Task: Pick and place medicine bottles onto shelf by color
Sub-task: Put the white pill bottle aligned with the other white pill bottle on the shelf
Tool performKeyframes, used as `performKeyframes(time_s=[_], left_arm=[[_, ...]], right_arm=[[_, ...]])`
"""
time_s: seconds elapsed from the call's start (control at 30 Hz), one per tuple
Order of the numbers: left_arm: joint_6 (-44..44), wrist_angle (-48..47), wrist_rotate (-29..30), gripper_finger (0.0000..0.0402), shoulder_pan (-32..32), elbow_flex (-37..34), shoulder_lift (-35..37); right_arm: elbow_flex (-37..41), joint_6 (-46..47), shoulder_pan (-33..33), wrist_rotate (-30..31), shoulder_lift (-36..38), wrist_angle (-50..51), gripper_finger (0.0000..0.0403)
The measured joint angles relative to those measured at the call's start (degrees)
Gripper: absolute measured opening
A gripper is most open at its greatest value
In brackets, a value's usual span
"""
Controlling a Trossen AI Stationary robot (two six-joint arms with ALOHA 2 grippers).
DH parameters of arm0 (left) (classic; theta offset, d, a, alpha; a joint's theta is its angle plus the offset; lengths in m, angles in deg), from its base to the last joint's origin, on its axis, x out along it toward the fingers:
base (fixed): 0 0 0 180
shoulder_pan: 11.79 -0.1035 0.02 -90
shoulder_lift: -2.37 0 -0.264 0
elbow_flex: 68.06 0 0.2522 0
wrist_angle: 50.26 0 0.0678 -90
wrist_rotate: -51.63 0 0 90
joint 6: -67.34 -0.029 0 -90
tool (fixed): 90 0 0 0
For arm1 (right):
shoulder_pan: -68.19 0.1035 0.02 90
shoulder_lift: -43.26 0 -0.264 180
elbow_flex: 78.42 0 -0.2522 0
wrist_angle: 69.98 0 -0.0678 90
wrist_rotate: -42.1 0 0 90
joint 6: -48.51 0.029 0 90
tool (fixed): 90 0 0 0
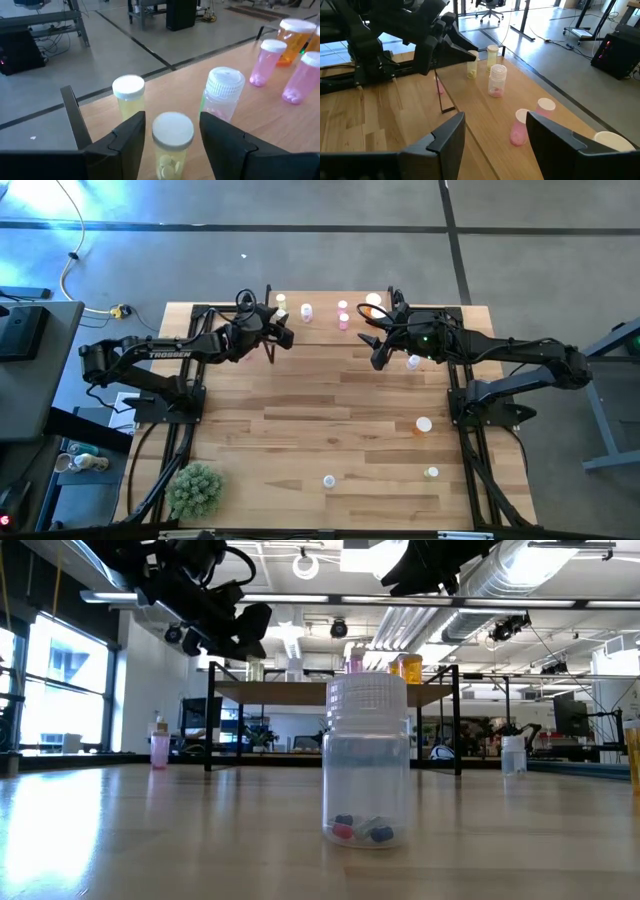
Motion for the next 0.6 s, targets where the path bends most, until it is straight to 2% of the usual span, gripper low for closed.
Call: performKeyframes(time_s=[0.13,0.33,0.6], left_arm=[[-0.1,1.4,0.3,0.0191,0.0,0.0,0.6],[-4.7,1.3,2.6,0.0197,0.0,1.9,1.8],[-8.0,-1.0,-3.0,0.0197,1.3,3.5,6.6]], right_arm=[[0.0,0.0,0.0,0.0,0.0,0.0,0.0202],[0.0,0.0,0.0,0.0,0.0,0.0,0.0202],[0.0,0.0,0.0,-2.1,0.0,0.9,0.0202]])
